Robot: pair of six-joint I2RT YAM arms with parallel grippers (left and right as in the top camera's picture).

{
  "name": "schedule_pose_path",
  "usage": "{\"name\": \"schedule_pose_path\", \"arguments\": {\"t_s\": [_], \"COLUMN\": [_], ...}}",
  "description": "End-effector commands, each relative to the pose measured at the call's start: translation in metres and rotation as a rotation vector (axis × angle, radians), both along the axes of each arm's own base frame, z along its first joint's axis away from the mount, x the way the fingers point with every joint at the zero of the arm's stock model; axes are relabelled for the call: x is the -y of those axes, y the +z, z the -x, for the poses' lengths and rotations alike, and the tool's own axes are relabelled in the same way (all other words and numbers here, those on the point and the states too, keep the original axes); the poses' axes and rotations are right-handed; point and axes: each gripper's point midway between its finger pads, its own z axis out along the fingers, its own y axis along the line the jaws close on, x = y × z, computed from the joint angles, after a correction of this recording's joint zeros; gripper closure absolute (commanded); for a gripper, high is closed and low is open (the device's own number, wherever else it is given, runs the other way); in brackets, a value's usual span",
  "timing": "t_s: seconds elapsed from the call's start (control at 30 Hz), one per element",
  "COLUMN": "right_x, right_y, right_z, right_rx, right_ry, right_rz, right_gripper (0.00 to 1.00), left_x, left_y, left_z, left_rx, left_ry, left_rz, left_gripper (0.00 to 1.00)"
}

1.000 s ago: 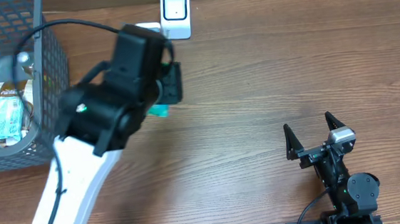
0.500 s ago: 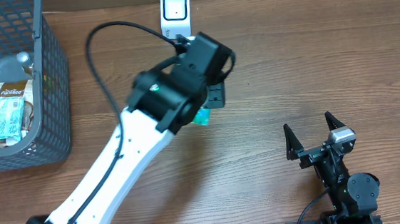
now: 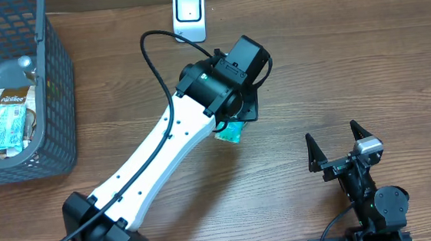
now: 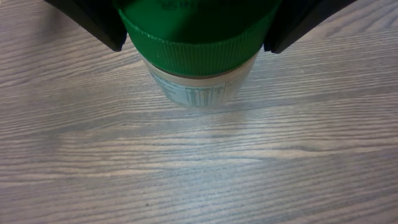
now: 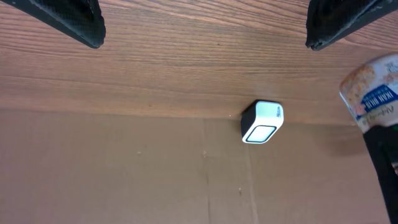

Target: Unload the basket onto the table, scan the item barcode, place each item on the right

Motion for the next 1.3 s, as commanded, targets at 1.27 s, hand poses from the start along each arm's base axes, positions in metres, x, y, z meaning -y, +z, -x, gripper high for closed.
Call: {"name": "schedule_pose_path", "arguments": {"t_s": [1.27], "right_x": [-0.001], "right_y": [-0.002], "right_z": [0.0], "right_rx": [0.004], "right_ry": [0.003], "right_rz": [0.004], "right_gripper": [0.0], "left_x": [0.047], "left_y": [-0.123], "left_z": [-0.011], "left_rx": [-0.118], "left_ry": [0.031], "left_rz": [-0.151], "left_gripper": [0.73]}}
